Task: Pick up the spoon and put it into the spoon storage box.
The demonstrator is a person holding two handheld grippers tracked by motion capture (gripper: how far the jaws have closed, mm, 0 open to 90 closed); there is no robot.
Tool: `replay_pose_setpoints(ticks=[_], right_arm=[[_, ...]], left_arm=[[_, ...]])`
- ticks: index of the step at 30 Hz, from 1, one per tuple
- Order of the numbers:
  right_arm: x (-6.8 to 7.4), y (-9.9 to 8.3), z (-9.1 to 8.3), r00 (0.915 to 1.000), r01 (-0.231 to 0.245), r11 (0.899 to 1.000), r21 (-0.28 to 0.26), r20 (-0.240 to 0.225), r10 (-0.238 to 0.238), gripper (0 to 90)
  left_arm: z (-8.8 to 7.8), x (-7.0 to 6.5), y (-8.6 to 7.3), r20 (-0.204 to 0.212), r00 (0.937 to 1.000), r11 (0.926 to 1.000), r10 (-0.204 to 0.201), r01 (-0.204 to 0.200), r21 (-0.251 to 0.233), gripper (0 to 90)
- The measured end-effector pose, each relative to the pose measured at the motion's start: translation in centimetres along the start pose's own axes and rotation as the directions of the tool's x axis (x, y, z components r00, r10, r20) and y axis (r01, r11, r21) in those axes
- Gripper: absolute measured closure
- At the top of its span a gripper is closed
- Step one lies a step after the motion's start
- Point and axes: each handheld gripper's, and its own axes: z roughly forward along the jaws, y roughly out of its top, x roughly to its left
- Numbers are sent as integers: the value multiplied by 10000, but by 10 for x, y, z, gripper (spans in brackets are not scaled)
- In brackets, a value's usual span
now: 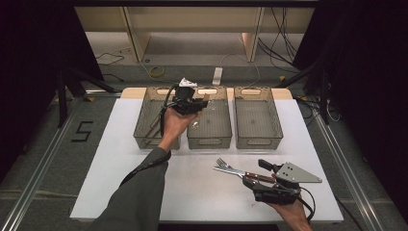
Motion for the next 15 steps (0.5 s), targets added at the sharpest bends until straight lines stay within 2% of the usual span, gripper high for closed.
replay_pose_setpoints(ticks=[5,8,12,15], right_arm=[[0,0,0,10000,0,10000,-2,-11,0,192],[0,0,0,10000,1,10000,-6,-8,-1,192],[0,0,0,10000,-2,10000,9,-10,2,192],[0,0,0,10000,25,10000,0,-20,-25,192]], left_arm=[[5,0,-2,-95,10000,9999,-28,29,110,740],[9,-1,-4,-206,9997,9995,127,-121,302,739],[11,-2,-5,-51,9999,9994,-139,141,314,736],[15,-3,-6,-67,10000,9988,-28,31,486,736]])
